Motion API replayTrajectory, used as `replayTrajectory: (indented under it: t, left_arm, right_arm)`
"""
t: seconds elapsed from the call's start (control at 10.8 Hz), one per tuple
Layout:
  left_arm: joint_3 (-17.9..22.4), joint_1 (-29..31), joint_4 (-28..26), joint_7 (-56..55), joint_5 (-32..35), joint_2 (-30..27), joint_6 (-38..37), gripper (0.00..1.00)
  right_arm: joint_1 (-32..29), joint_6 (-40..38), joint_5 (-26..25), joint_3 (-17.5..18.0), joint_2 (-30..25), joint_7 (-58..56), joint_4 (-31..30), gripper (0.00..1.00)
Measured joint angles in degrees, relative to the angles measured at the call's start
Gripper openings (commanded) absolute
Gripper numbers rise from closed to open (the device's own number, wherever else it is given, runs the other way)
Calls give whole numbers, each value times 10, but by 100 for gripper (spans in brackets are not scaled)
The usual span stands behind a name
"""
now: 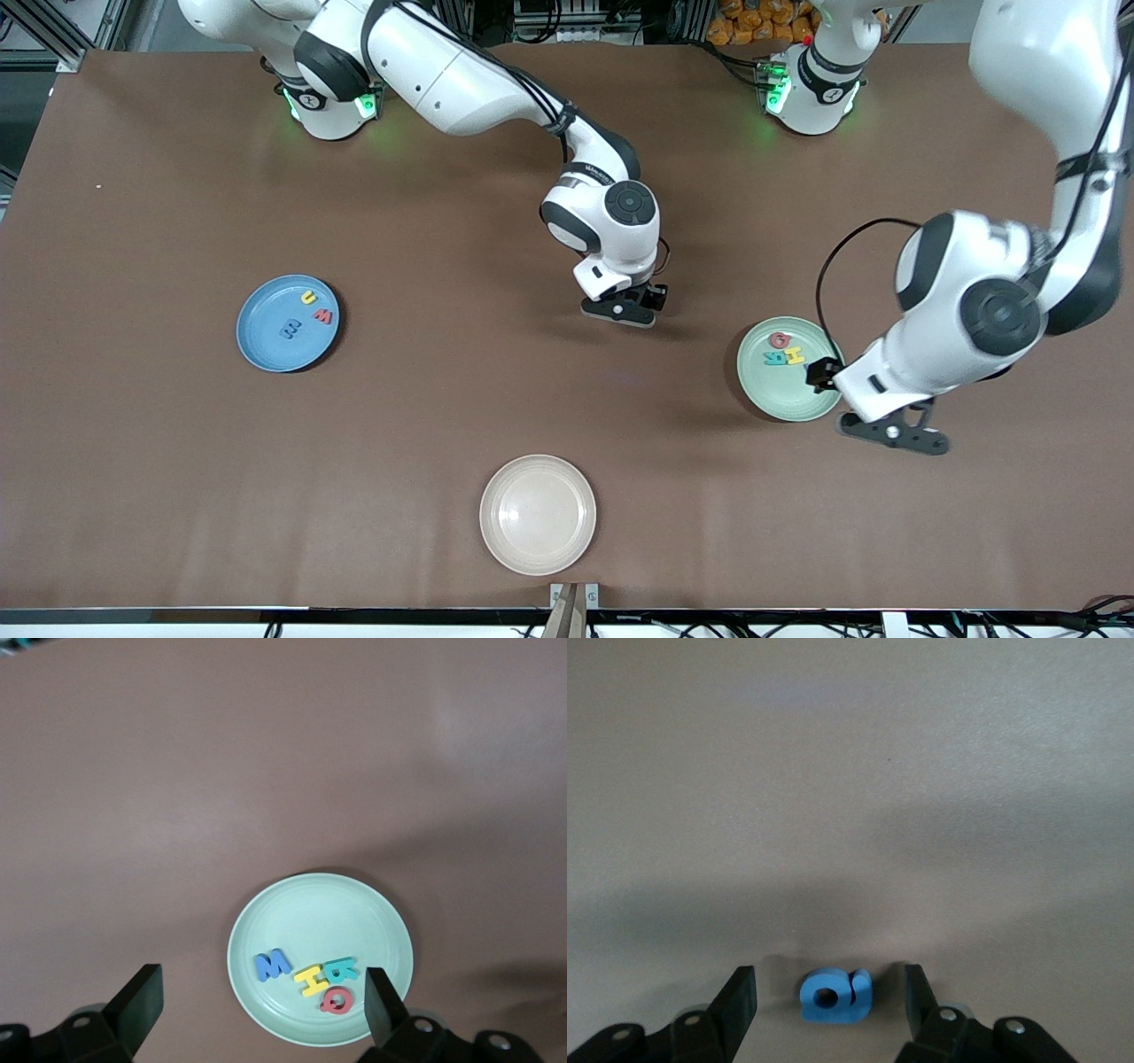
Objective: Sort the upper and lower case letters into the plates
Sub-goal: 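Grasp the blue a with the right gripper while the left gripper withdraws, then carry the blue a to the blue plate with the right gripper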
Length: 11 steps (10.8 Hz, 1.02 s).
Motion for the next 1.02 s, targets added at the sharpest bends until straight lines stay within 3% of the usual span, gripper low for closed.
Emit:
replayTrajectory:
  t: [0.19, 0.46, 0.56, 0.65, 1.02]
  left_arm:
    - [0, 2, 3, -12, -37, -44, -14, 100]
    - [0, 0, 4, -20, -39, -108, -59, 100]
    - [0, 0, 4, -20, -39, -121, -69, 100]
    - [1, 0, 4, -20, -39, -127, -74, 100]
    - [5, 3, -1, -47, -44, -127, -75, 100]
  right_arm:
    - [2, 0, 0, -1, 3, 0, 4, 68]
    - [4, 0, 0, -1, 7, 0, 5, 60]
    - [4, 0, 0, -1, 8, 0, 6, 50]
    - [4, -1, 0, -1, 8, 0, 7, 27]
    - [4, -12, -1, -2, 8, -26, 13, 1]
